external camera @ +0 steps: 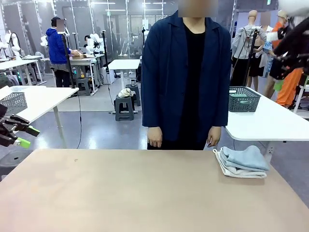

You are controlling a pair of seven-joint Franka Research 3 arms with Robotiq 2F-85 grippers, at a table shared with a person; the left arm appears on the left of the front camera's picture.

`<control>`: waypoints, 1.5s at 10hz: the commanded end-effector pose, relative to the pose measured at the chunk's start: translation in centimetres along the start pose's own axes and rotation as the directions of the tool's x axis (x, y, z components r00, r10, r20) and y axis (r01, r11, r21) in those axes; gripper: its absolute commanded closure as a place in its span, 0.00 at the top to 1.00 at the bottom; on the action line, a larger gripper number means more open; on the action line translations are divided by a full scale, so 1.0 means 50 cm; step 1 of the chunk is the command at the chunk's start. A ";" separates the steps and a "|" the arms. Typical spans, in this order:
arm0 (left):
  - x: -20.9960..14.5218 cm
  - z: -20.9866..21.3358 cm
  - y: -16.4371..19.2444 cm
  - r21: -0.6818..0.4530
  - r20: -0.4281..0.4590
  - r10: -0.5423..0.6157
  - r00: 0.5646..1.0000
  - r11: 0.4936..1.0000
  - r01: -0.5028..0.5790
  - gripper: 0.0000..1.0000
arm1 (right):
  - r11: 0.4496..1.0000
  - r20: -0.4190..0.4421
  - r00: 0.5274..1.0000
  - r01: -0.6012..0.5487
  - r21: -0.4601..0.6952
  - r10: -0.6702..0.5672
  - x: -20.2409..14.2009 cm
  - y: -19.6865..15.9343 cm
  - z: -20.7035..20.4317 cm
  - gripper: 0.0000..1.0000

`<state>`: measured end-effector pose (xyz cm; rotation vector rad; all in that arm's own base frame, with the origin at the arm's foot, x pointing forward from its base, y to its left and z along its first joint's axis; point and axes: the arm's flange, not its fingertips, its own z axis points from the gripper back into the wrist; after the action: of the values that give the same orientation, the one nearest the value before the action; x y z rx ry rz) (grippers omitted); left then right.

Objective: Fold the towels and place them in the basket.
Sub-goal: Stack the folded Towel with hook on the right side of the table.

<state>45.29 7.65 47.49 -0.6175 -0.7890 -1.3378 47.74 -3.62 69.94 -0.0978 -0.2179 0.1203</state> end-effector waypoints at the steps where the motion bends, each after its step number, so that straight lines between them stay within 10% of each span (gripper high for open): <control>1: 0.000 0.002 -0.004 -0.003 0.011 -0.008 1.000 1.000 0.008 0.81 | 0.999 0.016 1.000 0.012 0.041 -0.013 -0.011 0.013 0.008 0.84; 15: 0.000 0.002 -0.004 -0.003 0.011 -0.008 1.000 1.000 0.008 0.81 | 0.985 0.036 0.993 0.105 0.139 -0.111 -0.019 0.023 0.042 0.84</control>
<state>45.29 7.65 47.49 -0.6174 -0.7890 -1.3379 46.15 -2.41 71.60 0.0565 -0.2485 0.0208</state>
